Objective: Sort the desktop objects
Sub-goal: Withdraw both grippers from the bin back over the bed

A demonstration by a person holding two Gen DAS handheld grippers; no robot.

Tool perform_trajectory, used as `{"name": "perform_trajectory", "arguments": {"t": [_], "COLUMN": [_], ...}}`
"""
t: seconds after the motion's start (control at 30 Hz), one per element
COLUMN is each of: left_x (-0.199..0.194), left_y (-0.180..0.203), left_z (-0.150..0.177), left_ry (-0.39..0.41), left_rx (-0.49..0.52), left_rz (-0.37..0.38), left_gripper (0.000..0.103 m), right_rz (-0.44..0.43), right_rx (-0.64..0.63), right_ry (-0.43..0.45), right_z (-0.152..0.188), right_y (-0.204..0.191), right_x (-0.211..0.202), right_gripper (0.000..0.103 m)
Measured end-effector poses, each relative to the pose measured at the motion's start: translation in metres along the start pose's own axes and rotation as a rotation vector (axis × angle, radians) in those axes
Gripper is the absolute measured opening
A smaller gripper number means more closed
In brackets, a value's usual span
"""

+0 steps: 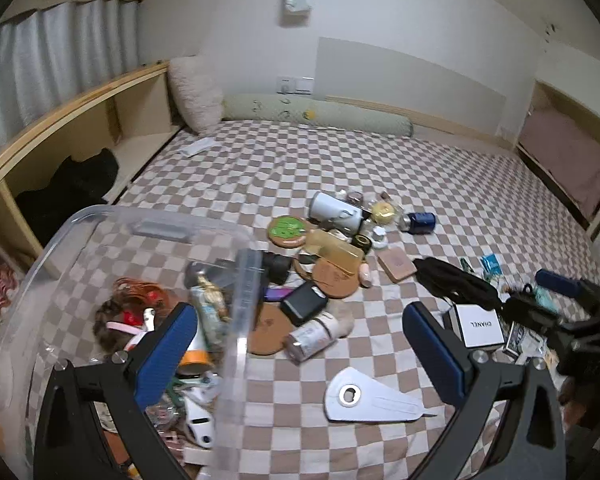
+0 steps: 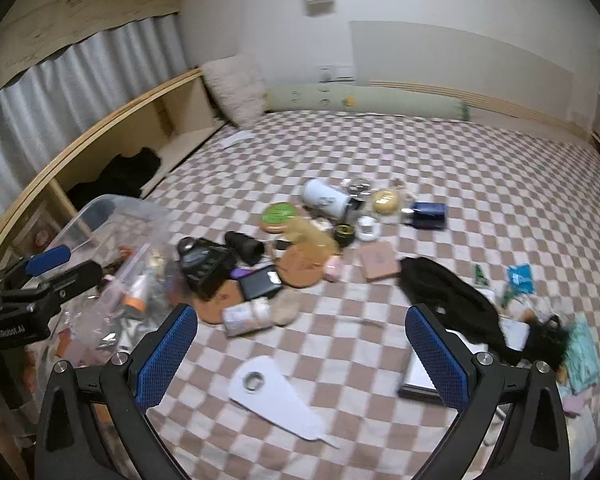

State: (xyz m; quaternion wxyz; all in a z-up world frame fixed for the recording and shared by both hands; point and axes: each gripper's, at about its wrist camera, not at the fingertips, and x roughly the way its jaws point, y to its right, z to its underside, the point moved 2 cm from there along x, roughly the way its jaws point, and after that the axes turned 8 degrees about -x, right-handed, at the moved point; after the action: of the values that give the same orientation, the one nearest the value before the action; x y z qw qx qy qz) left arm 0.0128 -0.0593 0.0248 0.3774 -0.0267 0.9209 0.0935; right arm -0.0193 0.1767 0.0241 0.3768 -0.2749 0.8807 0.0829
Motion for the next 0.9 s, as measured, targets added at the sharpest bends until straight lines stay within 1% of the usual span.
{"name": "perform_trajectory", "arguments": {"t": [0.1,0.2,0.4,0.53,0.73,0.83,0.9], "left_x": [0.012,0.025,0.048,0.059,0.075,0.079,0.081], "left_y": [0.022,0.037,0.058,0.071,0.083,0.088,0.091], "left_z": [0.004,0.008,0.014,0.022,0.038,0.043,0.046], "left_ry": [-0.012,-0.031,-0.074,-0.095,-0.098,-0.098,-0.097], "left_rx": [0.042,0.072,0.06,0.09,0.107,0.113,0.132], "left_rz": [0.018,0.028,0.049,0.053,0.039,0.046,0.048], "left_gripper": [0.103,0.103,0.103,0.103,0.103,0.103,0.103], "right_rz": [0.037,0.056,0.09,0.1,0.13,0.113,0.112], "right_rx": [0.03,0.055,0.085,0.12,0.152,0.189,0.179], "right_ry": [0.006,-0.015,-0.092,-0.146,-0.148,-0.141,-0.151], "right_z": [0.008,0.017,0.047,0.067,0.078,0.081,0.083], "right_y": [0.024,0.045,0.078,0.098,0.11,0.112,0.111], "right_x": [-0.007,-0.009,0.002,0.012,0.015,0.017,0.023], "right_gripper": [0.103,0.103,0.103,0.103,0.103,0.103,0.103]}}
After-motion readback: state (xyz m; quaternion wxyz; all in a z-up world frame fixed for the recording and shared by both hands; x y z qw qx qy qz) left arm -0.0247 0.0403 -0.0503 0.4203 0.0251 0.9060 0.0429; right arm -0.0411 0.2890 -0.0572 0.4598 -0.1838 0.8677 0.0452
